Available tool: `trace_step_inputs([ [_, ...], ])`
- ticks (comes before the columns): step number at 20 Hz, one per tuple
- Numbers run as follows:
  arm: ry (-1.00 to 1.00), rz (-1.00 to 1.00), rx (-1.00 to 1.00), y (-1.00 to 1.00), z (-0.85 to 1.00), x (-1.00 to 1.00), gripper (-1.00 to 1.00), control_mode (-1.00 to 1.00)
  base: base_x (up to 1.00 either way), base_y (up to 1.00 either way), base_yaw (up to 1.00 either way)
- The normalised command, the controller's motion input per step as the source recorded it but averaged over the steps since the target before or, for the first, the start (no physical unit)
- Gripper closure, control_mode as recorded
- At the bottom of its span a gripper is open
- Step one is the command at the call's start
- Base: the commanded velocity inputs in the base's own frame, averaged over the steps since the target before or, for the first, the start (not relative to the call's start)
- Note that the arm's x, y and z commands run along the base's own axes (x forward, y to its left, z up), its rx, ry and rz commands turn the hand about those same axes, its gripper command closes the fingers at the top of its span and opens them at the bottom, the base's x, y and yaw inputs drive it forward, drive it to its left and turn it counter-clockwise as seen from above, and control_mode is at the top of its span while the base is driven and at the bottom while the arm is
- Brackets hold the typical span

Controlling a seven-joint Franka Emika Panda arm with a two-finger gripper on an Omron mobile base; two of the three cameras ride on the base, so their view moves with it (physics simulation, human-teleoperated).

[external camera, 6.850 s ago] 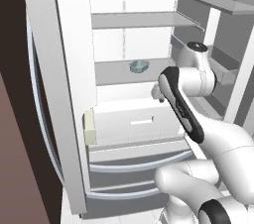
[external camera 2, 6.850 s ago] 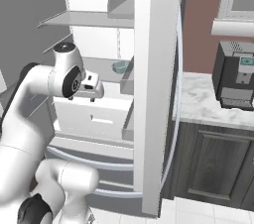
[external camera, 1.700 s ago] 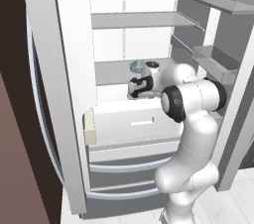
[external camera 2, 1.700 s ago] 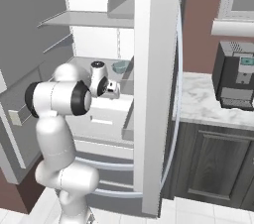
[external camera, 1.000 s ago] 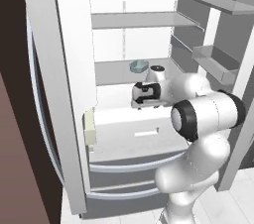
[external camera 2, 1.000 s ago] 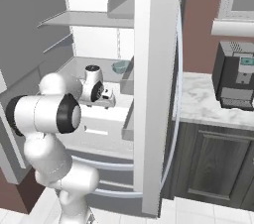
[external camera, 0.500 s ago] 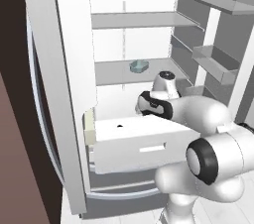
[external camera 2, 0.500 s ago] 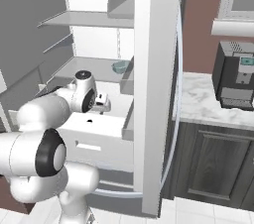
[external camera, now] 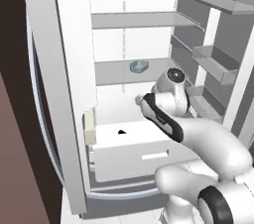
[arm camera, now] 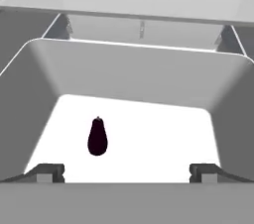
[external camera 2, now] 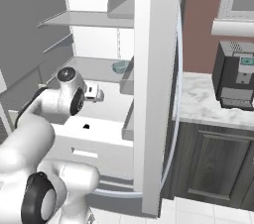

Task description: Fully open the fridge drawer.

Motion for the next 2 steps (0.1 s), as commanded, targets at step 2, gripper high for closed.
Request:
trace_step_inputs([
  [2,-0.24,0.00,0.00,0.01,0.74,-0.80,-1.00,-1.00,0.00,0.00,0.00],
])
